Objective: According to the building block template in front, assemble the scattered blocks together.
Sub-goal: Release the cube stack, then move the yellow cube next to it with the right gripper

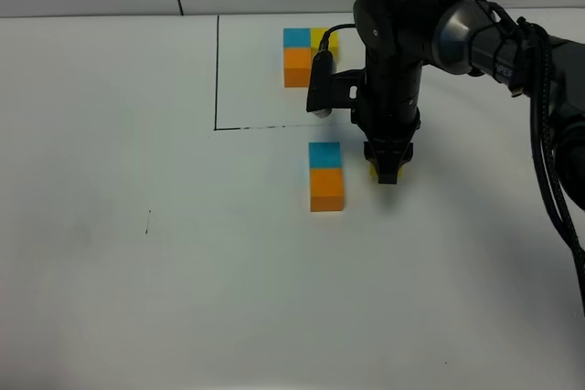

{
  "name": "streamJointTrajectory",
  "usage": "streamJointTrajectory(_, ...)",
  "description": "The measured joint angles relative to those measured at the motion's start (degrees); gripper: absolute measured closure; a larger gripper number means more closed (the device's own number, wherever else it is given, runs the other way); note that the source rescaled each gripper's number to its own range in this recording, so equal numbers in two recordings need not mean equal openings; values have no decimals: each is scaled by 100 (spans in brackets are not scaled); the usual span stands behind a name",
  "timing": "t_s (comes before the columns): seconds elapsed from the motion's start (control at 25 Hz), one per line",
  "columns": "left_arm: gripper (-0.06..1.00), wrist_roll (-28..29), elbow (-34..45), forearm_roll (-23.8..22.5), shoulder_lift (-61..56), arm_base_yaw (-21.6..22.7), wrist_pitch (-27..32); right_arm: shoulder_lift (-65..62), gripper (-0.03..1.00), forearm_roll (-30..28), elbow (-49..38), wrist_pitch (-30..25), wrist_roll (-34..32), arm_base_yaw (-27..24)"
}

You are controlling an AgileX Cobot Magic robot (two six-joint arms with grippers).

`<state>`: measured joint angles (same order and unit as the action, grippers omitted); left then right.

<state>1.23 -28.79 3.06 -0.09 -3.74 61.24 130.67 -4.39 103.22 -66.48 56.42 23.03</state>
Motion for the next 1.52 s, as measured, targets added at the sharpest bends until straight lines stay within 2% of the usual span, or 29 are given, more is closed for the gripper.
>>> streamJointTrajectory(0.4, 27, 0, 0, 0, 0, 0, 0, 162, 96, 34, 34, 283, 101, 48)
streamJointTrajectory(1.52, 27, 0, 0, 0, 0, 0, 0, 277, 96, 152, 39, 521, 257, 169)
